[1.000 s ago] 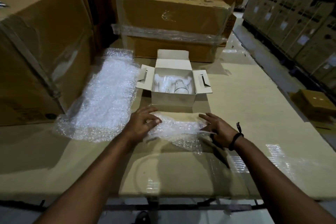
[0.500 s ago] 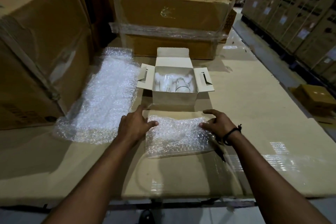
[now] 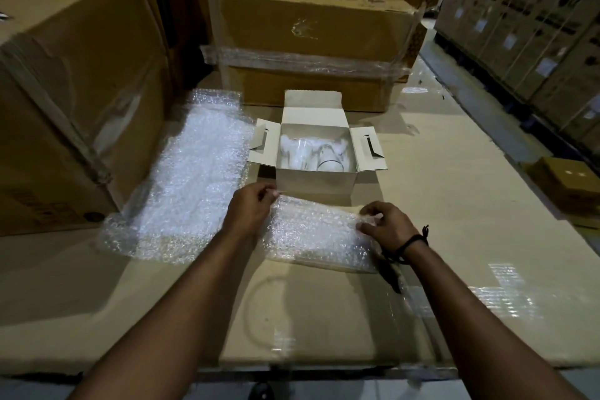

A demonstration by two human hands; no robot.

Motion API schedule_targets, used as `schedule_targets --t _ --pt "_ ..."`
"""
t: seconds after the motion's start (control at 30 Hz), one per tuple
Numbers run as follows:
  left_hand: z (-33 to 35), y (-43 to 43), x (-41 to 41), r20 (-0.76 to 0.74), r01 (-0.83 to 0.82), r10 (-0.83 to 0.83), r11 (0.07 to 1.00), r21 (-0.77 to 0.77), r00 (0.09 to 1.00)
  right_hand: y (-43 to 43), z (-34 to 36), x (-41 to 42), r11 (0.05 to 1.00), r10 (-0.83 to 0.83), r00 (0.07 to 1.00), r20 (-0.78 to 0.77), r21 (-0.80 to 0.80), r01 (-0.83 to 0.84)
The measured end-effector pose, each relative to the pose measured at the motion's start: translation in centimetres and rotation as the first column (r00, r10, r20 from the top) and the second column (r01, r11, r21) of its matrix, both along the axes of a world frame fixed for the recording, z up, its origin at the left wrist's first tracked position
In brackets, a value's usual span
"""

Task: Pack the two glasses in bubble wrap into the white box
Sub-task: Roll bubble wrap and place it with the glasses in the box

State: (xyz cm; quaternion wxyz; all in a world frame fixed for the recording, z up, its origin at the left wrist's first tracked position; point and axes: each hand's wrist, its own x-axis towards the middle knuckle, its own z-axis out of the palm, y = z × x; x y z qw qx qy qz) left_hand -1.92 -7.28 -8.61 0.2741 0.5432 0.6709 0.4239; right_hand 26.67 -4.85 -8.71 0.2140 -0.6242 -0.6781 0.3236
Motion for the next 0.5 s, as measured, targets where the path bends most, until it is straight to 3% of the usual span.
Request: schedule_targets --t 0.1,0.2,0.27,0.37,0.43,0.5 --pt "-0.8 0.3 -0.5 -0.155 0.118 -0.118 0.993 -0.013 0.981 0.2 0.3 -0.3 0.998 0.054 0.998 0.038 0.041 -0.055" --pt "-1.8 0.7 -1.0 -0.375 0.118 -0.145 0.989 -0.093 0.916 0.6 0.0 -0.6 0.996 0.086 0.987 0.133 0.016 -0.088" --pt "-1.6 0.9 -0.9 -0.353 0.121 -0.128 0.992 -0.041 0.927 0.7 0.3 -1.0 0.997 0.075 0.985 0.153 0.019 -0.079" --pt "-0.7 0.8 -0.4 -0.15 0.111 -0.12 0.992 -0.067 0.981 0.9 1.0 -1.2 0.996 0.071 0.985 0.16 0.042 -0.078" --pt "-0.8 1.0 -0.6 -0.213 0.12 -0.125 0.992 -0.036 0.969 1.1 1.2 -1.4 0.996 0.076 0.978 0.194 0.035 -0.085" --pt "-1.4 1.4 -0.9 -0.403 0.157 -0.168 0.986 -0.059 0.9 1.5 0.8 -1.4 0.995 0.09 0.953 0.288 0.024 -0.101"
